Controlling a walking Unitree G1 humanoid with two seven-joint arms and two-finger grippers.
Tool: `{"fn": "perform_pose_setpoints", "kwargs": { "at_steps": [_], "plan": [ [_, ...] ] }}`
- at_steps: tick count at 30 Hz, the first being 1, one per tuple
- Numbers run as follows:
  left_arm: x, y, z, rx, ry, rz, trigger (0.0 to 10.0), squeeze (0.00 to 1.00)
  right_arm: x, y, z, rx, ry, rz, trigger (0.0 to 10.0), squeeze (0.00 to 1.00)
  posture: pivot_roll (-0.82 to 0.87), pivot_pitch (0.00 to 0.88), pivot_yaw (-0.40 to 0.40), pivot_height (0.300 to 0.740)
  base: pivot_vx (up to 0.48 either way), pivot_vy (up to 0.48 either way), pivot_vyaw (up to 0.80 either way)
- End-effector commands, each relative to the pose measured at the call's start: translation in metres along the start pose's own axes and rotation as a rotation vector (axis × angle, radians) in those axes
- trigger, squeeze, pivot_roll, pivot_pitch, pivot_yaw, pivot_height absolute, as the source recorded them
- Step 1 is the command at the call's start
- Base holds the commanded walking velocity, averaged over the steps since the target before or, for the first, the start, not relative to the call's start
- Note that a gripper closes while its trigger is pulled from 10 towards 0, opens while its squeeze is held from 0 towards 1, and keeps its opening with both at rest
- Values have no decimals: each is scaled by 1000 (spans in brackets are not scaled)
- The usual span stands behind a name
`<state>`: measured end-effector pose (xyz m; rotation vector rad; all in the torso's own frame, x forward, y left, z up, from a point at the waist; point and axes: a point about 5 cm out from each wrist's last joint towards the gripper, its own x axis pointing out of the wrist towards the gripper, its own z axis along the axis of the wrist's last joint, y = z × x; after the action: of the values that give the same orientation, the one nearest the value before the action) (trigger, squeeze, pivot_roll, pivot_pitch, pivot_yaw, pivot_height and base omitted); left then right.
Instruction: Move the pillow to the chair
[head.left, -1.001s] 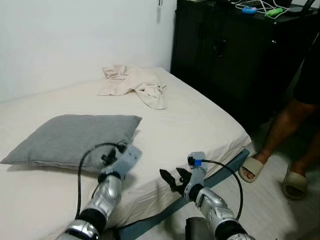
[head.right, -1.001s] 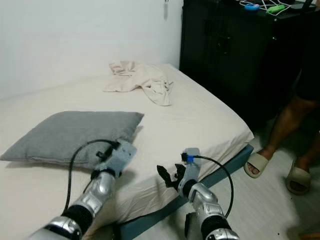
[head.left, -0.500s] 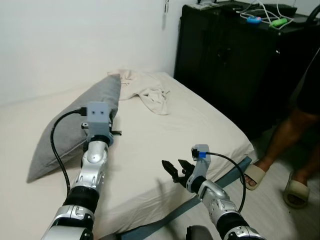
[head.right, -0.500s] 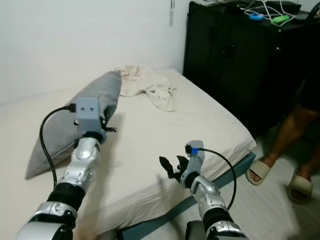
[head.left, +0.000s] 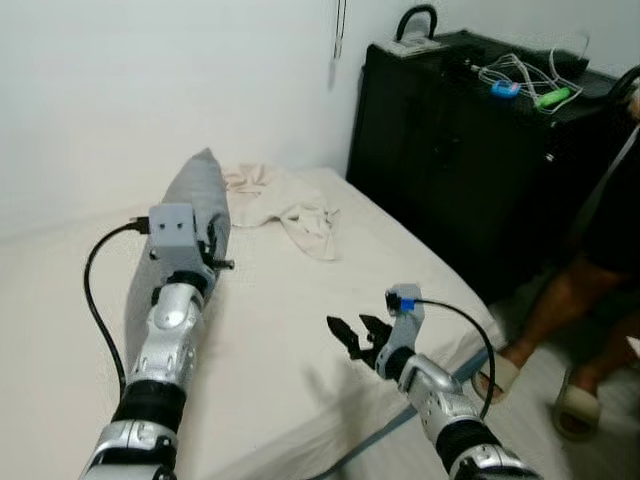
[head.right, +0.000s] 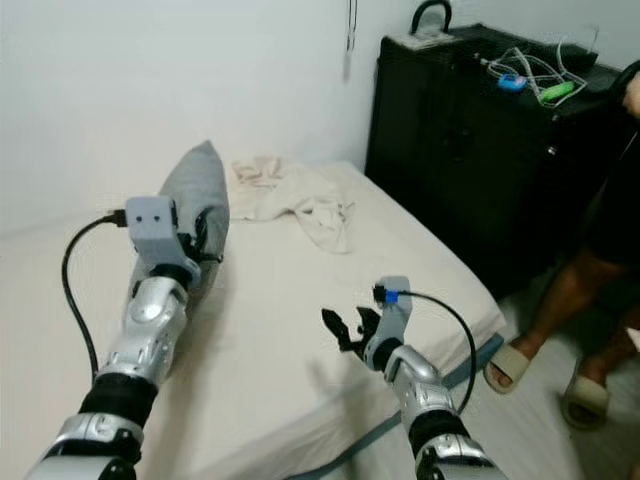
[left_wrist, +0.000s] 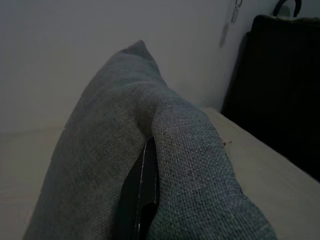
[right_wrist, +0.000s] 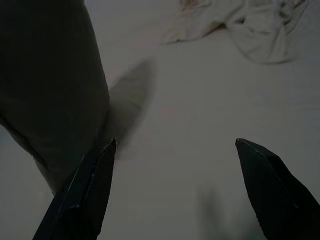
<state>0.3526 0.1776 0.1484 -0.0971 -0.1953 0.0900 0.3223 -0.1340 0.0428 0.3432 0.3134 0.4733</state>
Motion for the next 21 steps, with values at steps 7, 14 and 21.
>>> {"fn": "perform_pose_setpoints", "kwargs": {
  "at_steps": [7, 14, 21],
  "plan": [
    [-11, -3, -23, -21, 94, -34, 10000, 0, -4, -5, -9, -1, 39, -27, 10000, 0, -23, 0, -48, 727, 0, 0, 0],
    [-24, -11, -43, -18, 171, -57, 10000, 0, -7, -9, -13, -29, 63, -66, 10000, 0, -22, 0, -52, 740, 0, 0, 0],
    [-32, 15, -58, 147, 234, 69, 10000, 0, -12, -9, -19, -86, 88, -25, 10000, 0, -23, 0, -55, 740, 0, 0, 524]
  ]
}}
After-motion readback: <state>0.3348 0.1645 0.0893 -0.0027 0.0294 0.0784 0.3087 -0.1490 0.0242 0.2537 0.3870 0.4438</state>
